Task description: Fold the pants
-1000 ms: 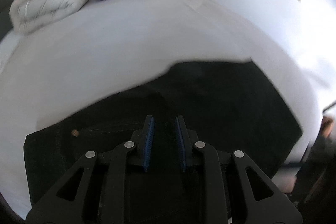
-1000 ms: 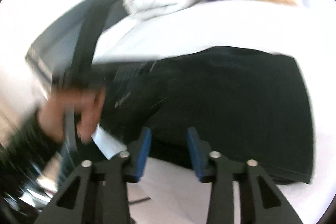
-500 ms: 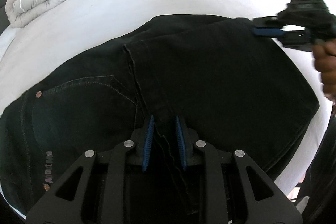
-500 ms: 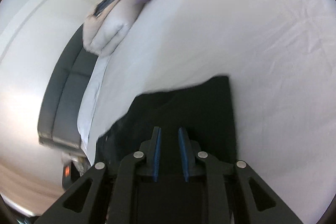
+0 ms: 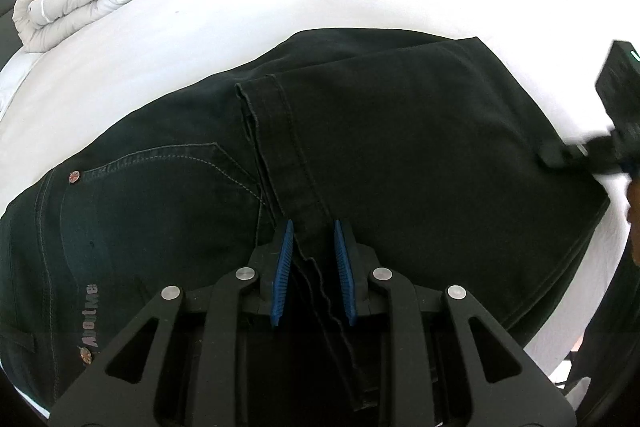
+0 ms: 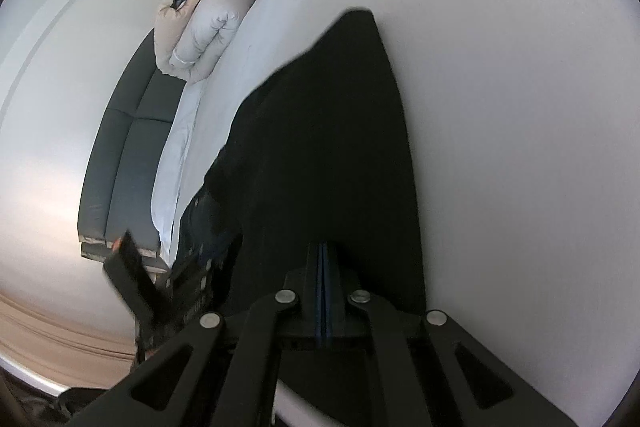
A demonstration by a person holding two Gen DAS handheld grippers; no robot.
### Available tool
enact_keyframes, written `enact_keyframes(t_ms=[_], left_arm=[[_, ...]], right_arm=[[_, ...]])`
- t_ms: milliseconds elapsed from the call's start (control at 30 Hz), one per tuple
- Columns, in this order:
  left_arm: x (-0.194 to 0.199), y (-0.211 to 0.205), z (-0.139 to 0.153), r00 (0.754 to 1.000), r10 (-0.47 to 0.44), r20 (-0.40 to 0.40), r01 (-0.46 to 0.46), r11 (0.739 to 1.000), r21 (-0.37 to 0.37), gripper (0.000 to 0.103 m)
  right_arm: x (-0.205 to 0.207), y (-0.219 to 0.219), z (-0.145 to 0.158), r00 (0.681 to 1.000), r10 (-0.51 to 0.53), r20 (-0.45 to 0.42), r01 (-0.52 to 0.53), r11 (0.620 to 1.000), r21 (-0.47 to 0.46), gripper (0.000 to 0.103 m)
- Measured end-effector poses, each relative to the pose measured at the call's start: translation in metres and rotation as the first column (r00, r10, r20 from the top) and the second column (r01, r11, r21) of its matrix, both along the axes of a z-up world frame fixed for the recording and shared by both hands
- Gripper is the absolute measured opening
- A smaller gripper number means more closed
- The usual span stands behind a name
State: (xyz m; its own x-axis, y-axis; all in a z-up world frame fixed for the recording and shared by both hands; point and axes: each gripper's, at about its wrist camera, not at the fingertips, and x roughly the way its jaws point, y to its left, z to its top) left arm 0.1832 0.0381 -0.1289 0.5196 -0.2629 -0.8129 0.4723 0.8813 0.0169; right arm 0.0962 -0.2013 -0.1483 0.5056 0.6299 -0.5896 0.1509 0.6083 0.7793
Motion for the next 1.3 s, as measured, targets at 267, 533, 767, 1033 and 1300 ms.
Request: enact_keyframes(t_ms=[267, 533, 767, 1033, 1300], left_arm=[[-0.004, 0.000, -0.001, 1.000, 0.004, 0.010, -0.004, 1.000, -0.003, 0.021], [-0.008, 0.001, -0.002, 1.000, 0.010, 0.017, -0.010, 1.000, -0.016, 0.021], [-0.010, 0.002, -0.001, 1.000, 0.016, 0.022, -0.015, 1.000, -0.024, 0.021], [-0.025, 0.042, 0.013, 0.994, 0.102, -0.040, -0.109, 0.964, -0.244, 0.023], [-0.110, 0.153, 0.038, 0.938, 0.332, -0.099, -0.322, 0.729, -0.604, 0.090]], right_arm=[[-0.051, 0.015, 0.005, 0.999, -0.034, -0.029, 0.033, 0.999, -0.035, 0.000], [-0.046, 0.018, -0.009, 0.995, -0.095, 0.011, 0.095, 0.995, -0.041, 0.000], [-0.053, 0.022, -0.009, 0.992, -0.111, 0.054, 0.114, 0.991, -0.064, 0.000], [-0.058, 0.028, -0.007, 0.988, -0.127, 0.086, 0.135, 0.985, -0.104, 0.000], [-0.059, 0.029, -0.007, 0.984, -0.141, 0.111, 0.152, 0.983, -0.104, 0.000]])
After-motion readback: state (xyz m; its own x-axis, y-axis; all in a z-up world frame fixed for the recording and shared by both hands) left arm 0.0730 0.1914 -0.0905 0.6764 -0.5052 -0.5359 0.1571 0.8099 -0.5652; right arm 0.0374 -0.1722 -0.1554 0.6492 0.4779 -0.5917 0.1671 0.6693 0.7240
